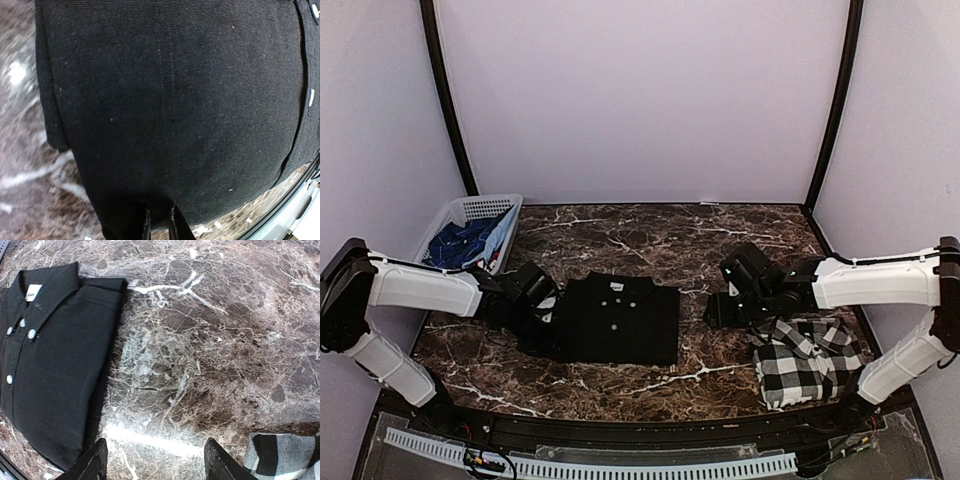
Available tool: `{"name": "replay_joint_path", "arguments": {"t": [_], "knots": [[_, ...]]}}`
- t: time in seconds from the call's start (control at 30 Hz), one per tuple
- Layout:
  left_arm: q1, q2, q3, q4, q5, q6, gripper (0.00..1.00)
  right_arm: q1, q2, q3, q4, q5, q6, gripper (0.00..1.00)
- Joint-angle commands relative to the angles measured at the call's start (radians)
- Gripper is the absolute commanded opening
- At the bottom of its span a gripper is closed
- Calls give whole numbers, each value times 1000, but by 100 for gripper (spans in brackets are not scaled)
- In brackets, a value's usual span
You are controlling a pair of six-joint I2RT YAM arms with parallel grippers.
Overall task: Fold and stack the long sleeve shirts
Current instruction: Move the square-folded shirt to the center of the board.
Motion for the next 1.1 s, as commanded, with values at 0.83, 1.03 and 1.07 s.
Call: {"name": "replay_joint_path", "arguments": {"t": [0.83, 1.03, 1.07], "knots": [[-2, 49, 353, -10, 126, 76, 22, -11, -87, -8, -406, 176, 214, 59], [-1, 95, 381, 23, 145, 77, 22, -42, 4, 13, -363, 214, 194, 54], [-1, 96, 383, 28, 143, 78, 22, -47, 14, 15, -350, 216, 187, 53]]}}
